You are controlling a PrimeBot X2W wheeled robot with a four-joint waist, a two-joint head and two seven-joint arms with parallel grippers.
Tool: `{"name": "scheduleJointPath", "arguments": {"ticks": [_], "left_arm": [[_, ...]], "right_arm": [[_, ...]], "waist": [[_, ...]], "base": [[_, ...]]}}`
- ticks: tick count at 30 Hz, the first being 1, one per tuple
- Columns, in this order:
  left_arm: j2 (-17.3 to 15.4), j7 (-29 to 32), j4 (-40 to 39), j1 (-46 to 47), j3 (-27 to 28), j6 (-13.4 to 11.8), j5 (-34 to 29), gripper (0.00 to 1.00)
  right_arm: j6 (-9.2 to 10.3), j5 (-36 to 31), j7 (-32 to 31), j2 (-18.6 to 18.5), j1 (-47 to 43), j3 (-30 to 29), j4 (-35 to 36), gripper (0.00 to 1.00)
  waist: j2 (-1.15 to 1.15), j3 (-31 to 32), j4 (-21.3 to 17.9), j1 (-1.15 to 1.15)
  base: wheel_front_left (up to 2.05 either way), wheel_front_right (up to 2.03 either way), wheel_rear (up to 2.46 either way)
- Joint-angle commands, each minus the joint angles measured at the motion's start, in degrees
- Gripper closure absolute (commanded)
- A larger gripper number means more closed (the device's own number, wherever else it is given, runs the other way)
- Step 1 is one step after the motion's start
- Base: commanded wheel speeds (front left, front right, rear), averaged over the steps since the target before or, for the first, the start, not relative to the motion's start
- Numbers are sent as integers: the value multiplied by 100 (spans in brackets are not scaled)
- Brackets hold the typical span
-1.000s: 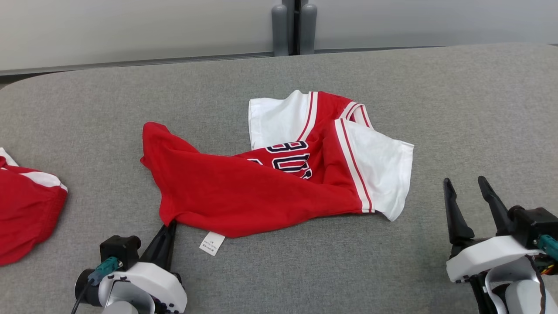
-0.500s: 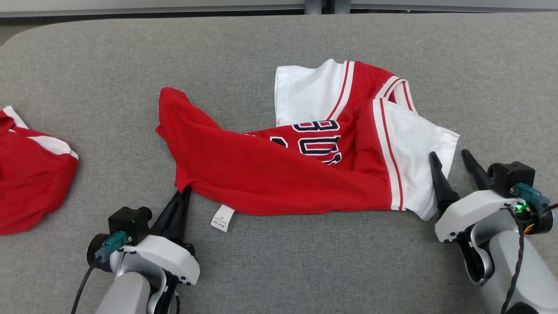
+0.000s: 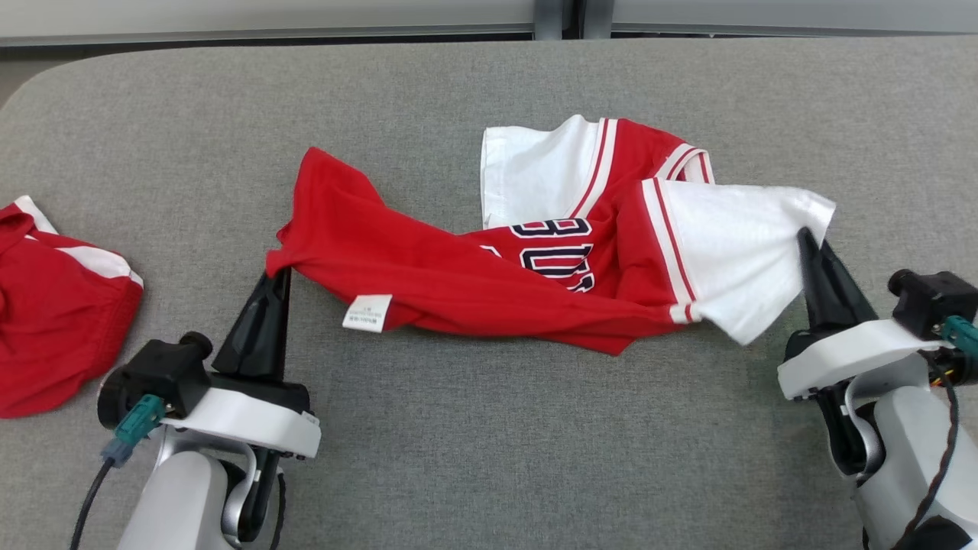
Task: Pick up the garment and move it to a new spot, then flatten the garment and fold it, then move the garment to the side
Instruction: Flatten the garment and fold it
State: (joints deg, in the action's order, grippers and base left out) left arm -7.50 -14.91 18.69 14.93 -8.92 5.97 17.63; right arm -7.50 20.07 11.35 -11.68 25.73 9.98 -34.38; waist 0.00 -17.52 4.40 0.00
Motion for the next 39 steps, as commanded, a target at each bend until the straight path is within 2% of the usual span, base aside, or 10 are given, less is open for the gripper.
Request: {"name": "scheduleJointPath", "arguments": {"ticks": [1, 11, 19, 24, 30, 35, 39], "left_arm": [[-67, -33, -333, -43, 101, -45, -83, 100], [-191, -24, -2121, -18, 248, -112, -348, 100], [-326, 451, -3369, 431, 341, -211, -331, 100], [-460, 776, -3889, 744, 416, -229, -279, 100], [-550, 1076, -3875, 1093, 381, -159, -122, 100], [-556, 1201, -3426, 1651, 328, -46, 170, 100], [-605, 1206, -2681, 2530, 283, 29, 359, 100]], "right_arm": [[3, -14, 144, -64, -83, -95, 240, 100], [2, -546, 283, -95, -452, -650, 2536, 100], [2, -985, -283, -129, -573, -1178, 4599, 100], [2, -1095, -655, -156, -485, -1516, 5512, 100], [2, -951, -944, -159, -312, -1694, 5711, 100], [2, -770, -1100, -173, 93, -1609, 5411, 100], [2, -586, -1093, -319, 1001, -1395, 4861, 100]], "waist": [[0, 84, -38, 0], [0, 577, -238, 0], [0, 982, -396, 0], [0, 1140, -481, 0], [0, 1123, -555, 0], [0, 855, -565, 0], [0, 444, -556, 0]], "base": [[0, 0, 0], [0, 0, 0], [0, 0, 0], [0, 0, 0], [0, 0, 0], [0, 0, 0], [0, 0, 0]]}}
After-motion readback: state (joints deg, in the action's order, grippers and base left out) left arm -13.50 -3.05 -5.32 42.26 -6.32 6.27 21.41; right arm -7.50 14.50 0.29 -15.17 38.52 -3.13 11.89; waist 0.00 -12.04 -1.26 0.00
